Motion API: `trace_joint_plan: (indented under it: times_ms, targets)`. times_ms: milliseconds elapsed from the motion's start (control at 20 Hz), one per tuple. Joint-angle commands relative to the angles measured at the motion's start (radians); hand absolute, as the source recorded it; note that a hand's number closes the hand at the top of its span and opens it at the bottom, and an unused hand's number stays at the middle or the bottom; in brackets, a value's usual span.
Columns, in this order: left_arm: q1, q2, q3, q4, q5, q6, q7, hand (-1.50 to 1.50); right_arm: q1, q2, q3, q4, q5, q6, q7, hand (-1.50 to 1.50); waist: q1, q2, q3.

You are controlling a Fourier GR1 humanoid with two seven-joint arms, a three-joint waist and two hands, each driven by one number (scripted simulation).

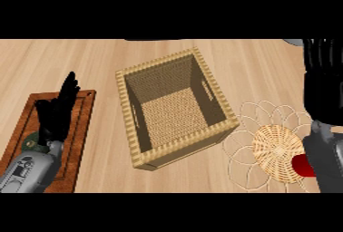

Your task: Pick the can from the placemat and place it in the basket

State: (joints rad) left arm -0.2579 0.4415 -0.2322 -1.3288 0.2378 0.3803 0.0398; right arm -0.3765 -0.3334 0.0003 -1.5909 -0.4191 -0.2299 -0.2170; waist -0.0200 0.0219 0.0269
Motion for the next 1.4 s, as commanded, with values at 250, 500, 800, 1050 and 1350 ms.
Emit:
trace_joint_plan:
  times_ms: [250,500,800,1050,1350]
  targets:
    - [0.036,0.068,-0.001,0.017,-0.024,-0.050,0.054,0.00,0.425,-0.109,-0.261,0.130,-0.339,0.508,-0.186,1.50,-0.041,-0.022,-0.018]
    - [0.021,0.062,-0.013,-0.010,0.020,-0.124,0.132,0.00,0.499,0.016,-0.192,-0.144,-0.006,0.394,-0.574,-1.50,-0.012,-0.028,-0.027]
    - [0.042,0.044,-0.017,-0.009,-0.006,-0.093,0.119,0.00,0.679,-0.056,-0.274,-0.248,0.159,0.116,-0.339,-1.50,-0.026,-0.025,-0.031]
    - [0.062,0.081,0.002,-0.033,0.009,-0.120,0.121,0.00,0.877,-0.298,-0.421,-0.287,0.303,0.141,-0.187,-1.50,-0.035,-0.028,-0.034]
    - [0.072,0.066,0.000,-0.056,0.010,-0.116,0.134,0.00,1.123,-0.497,-0.479,-0.443,0.302,0.405,-0.053,-1.50,-0.035,-0.030,-0.033]
